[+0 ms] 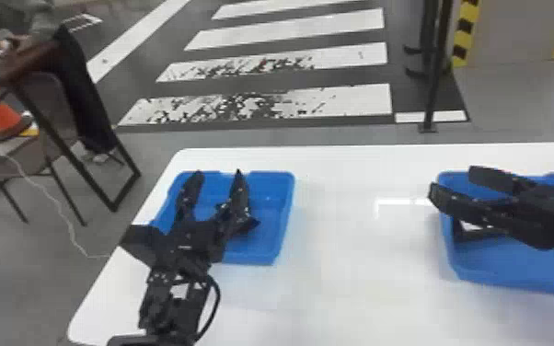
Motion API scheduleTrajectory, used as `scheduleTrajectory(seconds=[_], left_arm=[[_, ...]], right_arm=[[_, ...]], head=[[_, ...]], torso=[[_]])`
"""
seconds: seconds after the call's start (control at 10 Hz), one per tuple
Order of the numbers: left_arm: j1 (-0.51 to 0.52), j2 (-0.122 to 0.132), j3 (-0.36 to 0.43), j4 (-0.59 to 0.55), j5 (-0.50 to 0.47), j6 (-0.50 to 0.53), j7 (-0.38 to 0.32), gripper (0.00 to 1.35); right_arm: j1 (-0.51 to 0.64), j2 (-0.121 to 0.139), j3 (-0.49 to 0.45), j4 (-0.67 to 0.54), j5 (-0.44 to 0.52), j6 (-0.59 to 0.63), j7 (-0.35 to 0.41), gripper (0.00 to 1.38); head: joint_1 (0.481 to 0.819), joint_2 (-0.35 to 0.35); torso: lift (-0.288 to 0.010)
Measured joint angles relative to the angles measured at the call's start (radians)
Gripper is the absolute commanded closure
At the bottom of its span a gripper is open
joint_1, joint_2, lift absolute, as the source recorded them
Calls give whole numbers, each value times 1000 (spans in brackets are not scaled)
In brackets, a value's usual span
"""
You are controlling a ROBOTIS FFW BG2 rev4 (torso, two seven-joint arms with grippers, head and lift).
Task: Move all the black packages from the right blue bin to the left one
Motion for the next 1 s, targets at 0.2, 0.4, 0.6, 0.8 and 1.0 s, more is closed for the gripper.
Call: scheduleTrajectory(seconds=[0.2,0.4,0.6,0.8,1.0], left_arm=[[99,1,-61,-159,120,42,1,171],[149,1,-115,-218,171,42,1,171],[159,2,-138,-228,181,31,1,171],[170,2,-131,-229,186,33,-1,171],[174,1,-131,-229,186,41,-1,171]], right_arm=[[2,14,-88,-42,177,74,-99,105],[-72,17,-113,75,278,140,-137,102],[-129,24,-98,193,298,175,-156,102],[-161,29,-64,303,286,180,-175,93],[-212,28,-11,416,259,174,-173,94]], head=[[695,103],[695,22],[695,-27],[695,-21],[695,-8]], torso=[[-140],[-140],[-140],[-140],[-140]])
